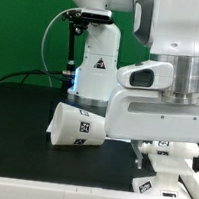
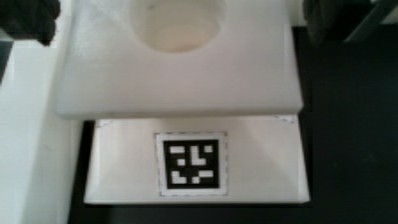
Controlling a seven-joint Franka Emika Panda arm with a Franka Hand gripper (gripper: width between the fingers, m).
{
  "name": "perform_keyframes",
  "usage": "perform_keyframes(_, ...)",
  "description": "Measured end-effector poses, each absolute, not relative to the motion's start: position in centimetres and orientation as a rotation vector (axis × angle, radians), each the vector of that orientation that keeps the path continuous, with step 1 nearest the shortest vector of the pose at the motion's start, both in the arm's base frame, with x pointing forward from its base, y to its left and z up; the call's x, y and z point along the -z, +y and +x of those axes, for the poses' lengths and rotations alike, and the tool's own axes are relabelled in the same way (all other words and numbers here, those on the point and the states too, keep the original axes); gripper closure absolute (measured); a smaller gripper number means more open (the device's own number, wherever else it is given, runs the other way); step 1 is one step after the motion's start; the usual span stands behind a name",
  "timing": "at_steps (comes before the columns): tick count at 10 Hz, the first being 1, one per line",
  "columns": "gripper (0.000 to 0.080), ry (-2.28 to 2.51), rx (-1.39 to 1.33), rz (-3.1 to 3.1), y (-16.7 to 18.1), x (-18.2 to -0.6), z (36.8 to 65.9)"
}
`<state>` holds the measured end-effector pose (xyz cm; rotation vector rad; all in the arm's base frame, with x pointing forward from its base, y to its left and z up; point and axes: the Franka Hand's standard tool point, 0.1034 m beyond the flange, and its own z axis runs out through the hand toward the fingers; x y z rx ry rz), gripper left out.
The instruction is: Assemble lamp
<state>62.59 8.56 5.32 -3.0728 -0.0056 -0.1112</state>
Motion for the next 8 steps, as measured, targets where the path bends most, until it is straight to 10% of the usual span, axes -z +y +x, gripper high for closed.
perform_keyframes(8,0.01,0.162,0.039,-3.064,10.4,-10.0,61.2)
